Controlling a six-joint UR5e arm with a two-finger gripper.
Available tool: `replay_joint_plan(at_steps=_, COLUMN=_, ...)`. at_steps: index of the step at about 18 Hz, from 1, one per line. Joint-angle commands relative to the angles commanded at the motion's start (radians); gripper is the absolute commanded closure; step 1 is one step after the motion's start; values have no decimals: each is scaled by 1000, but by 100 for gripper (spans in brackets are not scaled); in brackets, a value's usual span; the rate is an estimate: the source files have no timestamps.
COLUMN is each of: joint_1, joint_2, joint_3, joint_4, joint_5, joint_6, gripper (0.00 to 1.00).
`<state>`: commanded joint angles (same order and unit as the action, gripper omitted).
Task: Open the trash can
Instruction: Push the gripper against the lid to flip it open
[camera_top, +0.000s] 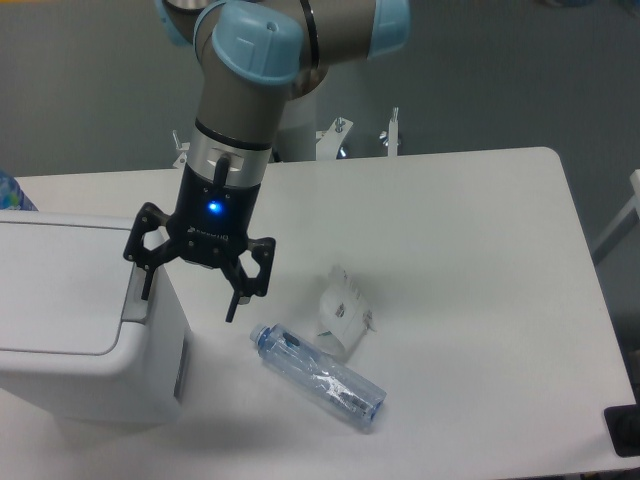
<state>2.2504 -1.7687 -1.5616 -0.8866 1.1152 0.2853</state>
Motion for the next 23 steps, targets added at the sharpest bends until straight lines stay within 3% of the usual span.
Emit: replay_joint_plan(at_steps=23, joint_1=-9, joint_2=-6, joint_3=-3, joint_4=0, joint_5=23, joint_6=-2, gripper=0)
